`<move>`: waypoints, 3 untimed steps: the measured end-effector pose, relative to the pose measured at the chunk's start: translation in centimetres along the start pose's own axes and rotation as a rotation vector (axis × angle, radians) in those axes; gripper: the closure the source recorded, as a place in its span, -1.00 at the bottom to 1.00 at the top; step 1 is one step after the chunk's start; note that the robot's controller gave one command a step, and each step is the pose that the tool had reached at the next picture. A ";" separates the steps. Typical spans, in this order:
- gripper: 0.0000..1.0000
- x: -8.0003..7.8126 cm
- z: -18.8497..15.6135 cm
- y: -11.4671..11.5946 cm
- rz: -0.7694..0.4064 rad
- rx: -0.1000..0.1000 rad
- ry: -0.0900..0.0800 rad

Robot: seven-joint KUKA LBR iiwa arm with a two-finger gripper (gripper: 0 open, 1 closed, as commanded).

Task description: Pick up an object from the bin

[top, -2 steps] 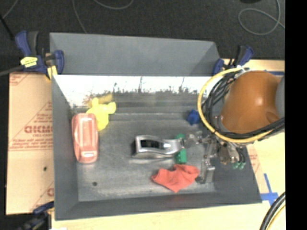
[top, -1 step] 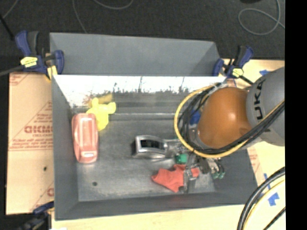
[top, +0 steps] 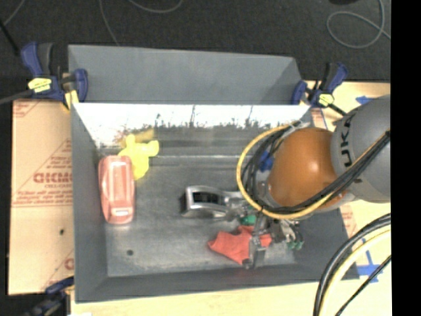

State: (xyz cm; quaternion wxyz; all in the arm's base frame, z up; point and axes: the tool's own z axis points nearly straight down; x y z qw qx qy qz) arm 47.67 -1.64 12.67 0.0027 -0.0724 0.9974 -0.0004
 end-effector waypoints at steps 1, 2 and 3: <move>-1.00 -0.9 0.2 -0.6 -0.217 0.003 -0.003; -1.00 -0.6 -0.2 -0.2 -0.288 0.001 0.000; -1.00 -0.8 0.0 -0.3 -0.140 0.001 -0.003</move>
Offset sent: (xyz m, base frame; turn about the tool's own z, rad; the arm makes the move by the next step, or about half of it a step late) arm -0.0031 0.0059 0.0081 -0.1377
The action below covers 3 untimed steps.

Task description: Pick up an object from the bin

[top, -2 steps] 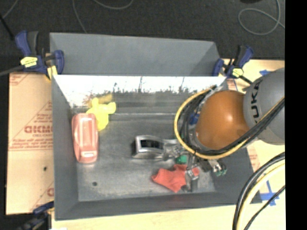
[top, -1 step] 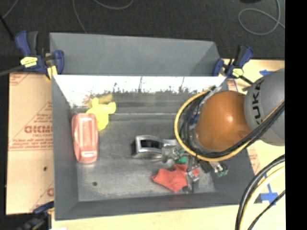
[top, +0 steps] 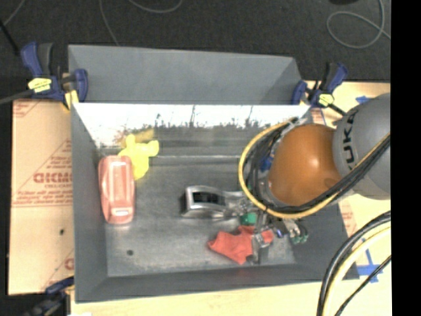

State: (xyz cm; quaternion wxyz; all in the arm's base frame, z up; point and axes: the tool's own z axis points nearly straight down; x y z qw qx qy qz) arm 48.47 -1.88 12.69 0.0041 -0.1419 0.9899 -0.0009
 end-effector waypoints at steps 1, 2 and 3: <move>1.00 -0.6 2.0 0.2 -0.328 -0.001 0.004; 1.00 -0.6 2.0 0.2 -0.328 -0.001 0.004; 1.00 -0.3 -2.5 0.6 -0.334 -0.004 0.009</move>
Offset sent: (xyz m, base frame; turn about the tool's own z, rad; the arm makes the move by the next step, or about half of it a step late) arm 0.0000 0.0000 0.0000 0.0000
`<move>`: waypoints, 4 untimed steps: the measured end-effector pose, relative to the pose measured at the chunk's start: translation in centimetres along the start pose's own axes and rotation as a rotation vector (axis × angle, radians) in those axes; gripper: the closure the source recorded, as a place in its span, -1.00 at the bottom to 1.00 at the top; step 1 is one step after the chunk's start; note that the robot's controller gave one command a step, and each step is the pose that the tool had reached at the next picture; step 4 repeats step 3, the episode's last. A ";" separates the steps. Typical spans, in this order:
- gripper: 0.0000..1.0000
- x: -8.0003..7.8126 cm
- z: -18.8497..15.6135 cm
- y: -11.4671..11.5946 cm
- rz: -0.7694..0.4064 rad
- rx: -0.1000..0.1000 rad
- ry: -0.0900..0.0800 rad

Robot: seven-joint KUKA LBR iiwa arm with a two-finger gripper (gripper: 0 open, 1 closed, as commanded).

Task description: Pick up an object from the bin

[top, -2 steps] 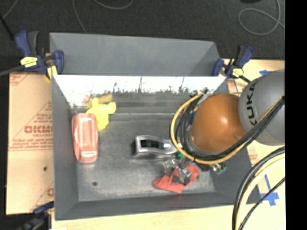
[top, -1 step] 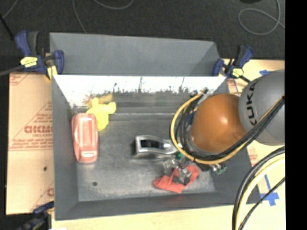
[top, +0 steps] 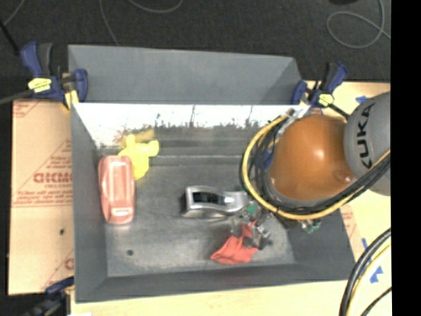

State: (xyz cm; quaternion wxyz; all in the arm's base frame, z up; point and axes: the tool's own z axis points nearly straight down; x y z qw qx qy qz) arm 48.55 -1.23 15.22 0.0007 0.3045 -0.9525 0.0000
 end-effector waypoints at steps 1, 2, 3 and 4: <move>1.00 0.4 1.0 -1.6 0.031 0.015 -0.019; 1.00 0.9 1.1 -0.6 0.037 -0.007 0.008; 1.00 -0.5 -5.4 0.5 0.005 0.009 -0.012; 1.00 -0.5 -5.4 0.5 0.005 0.009 -0.012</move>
Offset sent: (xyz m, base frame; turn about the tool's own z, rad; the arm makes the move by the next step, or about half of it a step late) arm -0.0019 0.0113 0.1066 0.0091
